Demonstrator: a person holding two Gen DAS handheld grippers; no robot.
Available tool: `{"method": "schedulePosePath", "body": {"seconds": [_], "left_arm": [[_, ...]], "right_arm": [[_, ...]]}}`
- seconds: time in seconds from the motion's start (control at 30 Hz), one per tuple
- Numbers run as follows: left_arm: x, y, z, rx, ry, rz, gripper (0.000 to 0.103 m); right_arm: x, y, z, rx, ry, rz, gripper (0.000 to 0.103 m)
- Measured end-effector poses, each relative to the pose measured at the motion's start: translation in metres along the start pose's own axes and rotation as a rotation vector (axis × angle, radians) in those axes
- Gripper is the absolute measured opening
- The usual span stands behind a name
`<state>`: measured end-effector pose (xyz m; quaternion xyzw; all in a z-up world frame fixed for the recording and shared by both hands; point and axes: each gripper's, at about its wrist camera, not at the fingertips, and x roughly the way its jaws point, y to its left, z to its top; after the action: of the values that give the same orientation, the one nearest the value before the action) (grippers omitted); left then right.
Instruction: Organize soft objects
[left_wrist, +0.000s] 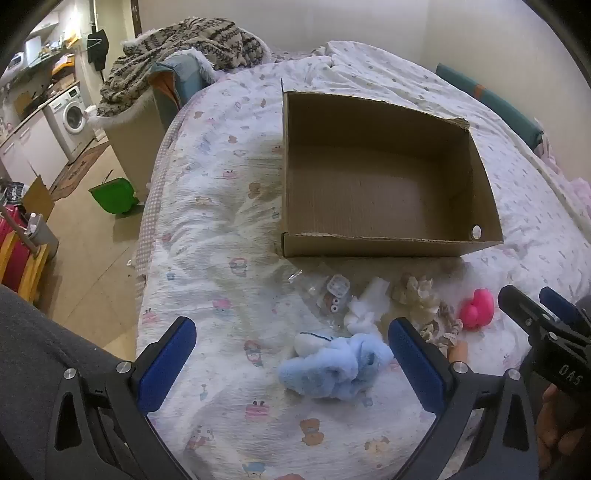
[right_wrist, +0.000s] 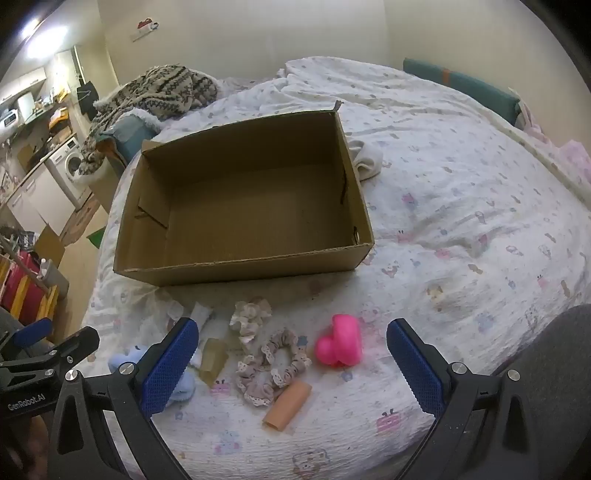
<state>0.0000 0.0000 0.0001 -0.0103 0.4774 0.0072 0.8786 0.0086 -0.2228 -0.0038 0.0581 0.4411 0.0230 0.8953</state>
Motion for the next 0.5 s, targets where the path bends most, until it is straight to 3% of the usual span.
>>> {"method": "schedulePosePath", "body": {"seconds": [0.5], "left_arm": [[0.0014, 0.0, -0.0013, 0.006, -0.002, 0.0, 0.103]], "right_arm": [[0.0001, -0.0008, -0.0001, 0.004, -0.005, 0.007, 0.103]]}}
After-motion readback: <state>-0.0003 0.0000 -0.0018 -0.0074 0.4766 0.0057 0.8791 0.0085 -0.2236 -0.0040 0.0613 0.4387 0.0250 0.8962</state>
